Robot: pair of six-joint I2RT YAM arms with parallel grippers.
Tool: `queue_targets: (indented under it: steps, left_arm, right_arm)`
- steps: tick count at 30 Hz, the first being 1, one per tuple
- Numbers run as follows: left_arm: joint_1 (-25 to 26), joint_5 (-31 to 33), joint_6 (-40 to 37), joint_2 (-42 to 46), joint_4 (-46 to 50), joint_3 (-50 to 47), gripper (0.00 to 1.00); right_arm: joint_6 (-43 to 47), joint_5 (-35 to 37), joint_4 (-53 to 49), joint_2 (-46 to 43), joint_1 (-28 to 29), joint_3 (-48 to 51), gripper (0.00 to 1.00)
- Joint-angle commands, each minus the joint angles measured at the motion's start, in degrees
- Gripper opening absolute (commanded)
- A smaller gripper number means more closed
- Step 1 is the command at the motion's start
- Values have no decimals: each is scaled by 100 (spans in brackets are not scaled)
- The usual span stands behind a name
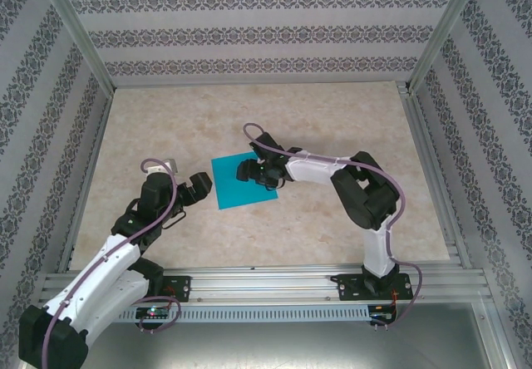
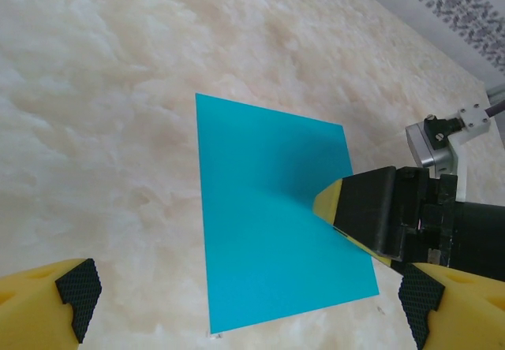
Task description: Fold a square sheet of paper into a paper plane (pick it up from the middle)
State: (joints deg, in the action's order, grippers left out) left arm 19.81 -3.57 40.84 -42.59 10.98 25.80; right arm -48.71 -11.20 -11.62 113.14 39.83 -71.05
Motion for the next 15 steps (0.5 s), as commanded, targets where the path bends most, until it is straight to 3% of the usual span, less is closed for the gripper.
queue_targets:
  steps: [1, 4, 8, 15]
  left_arm:
    - [-53, -491, -204, -139, -443, -139, 100]
    - [-56, -874, -227, -347, -893, -156, 100]
    - [-48, -1046, -24, -772, -779, 119, 100]
    - [1, -1695, 114, -1706, -1267, 338, 100]
  right_arm:
    - [4, 231, -404, -340, -273, 766, 72]
    - [31, 332, -357, -726, -423, 1334, 72]
    - [-96, 502, -572, -1240, -632, 1844, 73]
    - [-857, 966, -627, -1800, -626, 2317, 73]
